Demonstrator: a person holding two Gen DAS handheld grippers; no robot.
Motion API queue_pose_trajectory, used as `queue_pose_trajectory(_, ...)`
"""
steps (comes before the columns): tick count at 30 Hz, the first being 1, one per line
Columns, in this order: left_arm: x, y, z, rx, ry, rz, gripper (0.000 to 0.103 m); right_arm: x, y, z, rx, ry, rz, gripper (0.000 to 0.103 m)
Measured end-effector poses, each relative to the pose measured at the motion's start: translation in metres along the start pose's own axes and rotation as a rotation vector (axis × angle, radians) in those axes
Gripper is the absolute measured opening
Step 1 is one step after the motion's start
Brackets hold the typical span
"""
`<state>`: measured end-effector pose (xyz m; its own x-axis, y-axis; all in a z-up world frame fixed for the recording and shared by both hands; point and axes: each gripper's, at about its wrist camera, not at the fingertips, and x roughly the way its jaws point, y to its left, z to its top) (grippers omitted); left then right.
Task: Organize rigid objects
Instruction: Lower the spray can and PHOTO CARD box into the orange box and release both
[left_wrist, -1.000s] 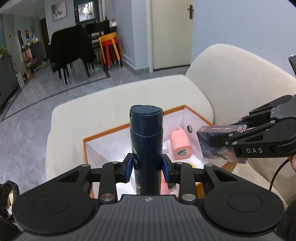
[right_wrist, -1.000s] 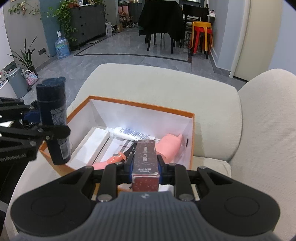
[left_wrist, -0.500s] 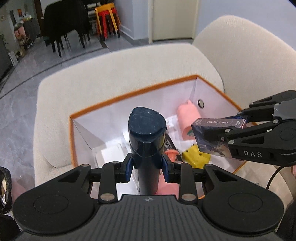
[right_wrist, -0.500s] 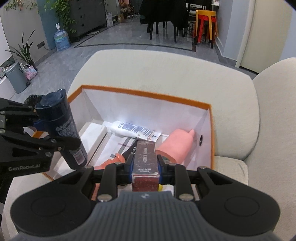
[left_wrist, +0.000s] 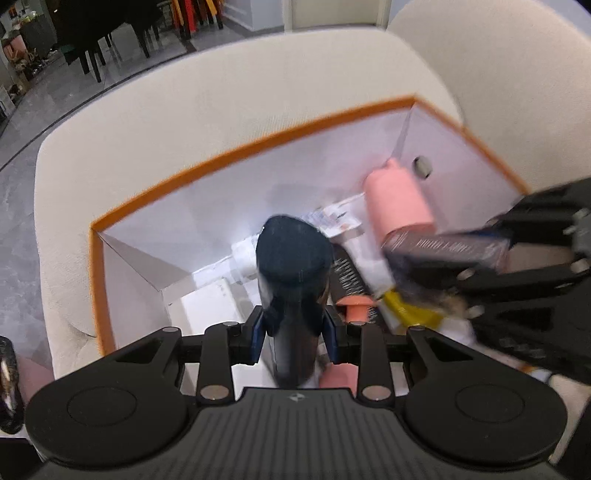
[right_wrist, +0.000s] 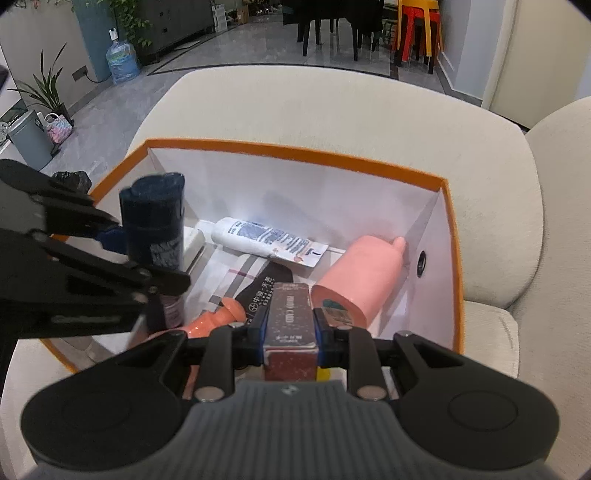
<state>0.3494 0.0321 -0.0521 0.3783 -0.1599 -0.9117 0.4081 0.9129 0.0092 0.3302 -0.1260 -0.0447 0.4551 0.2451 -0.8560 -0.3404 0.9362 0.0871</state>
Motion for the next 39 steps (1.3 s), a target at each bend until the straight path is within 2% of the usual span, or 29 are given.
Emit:
queue_pose_trajectory(2,0.006,0.002,-0.001,-0.020,-0.005,0.031,0.045,0.003,-0.001,0.002,-0.002,0.003,-0.001,0.024)
queue_pose_trajectory(3,0.008,0.004,-0.002,-0.034,-0.004,0.038,0.049,0.005,-0.001,0.003,-0.007,0.007,-0.005,0.029)
queue_pose_trajectory(4,0.009,0.006,-0.002,-0.045,-0.005,0.044,0.060,0.006,-0.001,0.004,-0.012,0.008,-0.016,0.048)
queue_pose_trajectory(5,0.009,0.006,-0.003,-0.048,-0.010,0.046,0.068,0.007,-0.002,0.005,-0.013,0.004,-0.034,0.058)
queue_pose_trajectory(9,0.004,0.009,-0.007,-0.039,-0.036,0.078,0.069,0.005,-0.006,0.007,-0.014,-0.017,-0.071,0.057)
queue_pose_trajectory(14,-0.005,0.016,-0.011,-0.062,-0.054,0.083,0.071,0.002,-0.012,0.005,0.011,-0.020,-0.087,0.056)
queue_pose_trajectory(17,-0.009,0.017,-0.014,-0.061,-0.057,0.086,0.073,0.001,-0.010,0.004,-0.002,-0.022,-0.138,0.055)
queue_pose_trajectory(18,-0.010,0.016,-0.014,-0.059,-0.056,0.085,0.073,0.000,-0.008,0.004,-0.009,-0.025,-0.166,0.052)
queue_pose_trajectory(20,-0.011,0.015,-0.013,-0.052,-0.051,0.086,0.073,-0.002,-0.009,0.002,-0.026,-0.028,-0.212,0.039)
queue_pose_trajectory(22,-0.013,0.013,-0.013,-0.050,-0.050,0.088,0.073,-0.005,-0.007,0.001,-0.048,-0.028,-0.271,0.035)
queue_pose_trajectory(39,-0.046,0.001,-0.017,-0.028,-0.078,0.105,0.077,-0.038,-0.002,-0.004,-0.053,-0.053,-0.255,0.043)
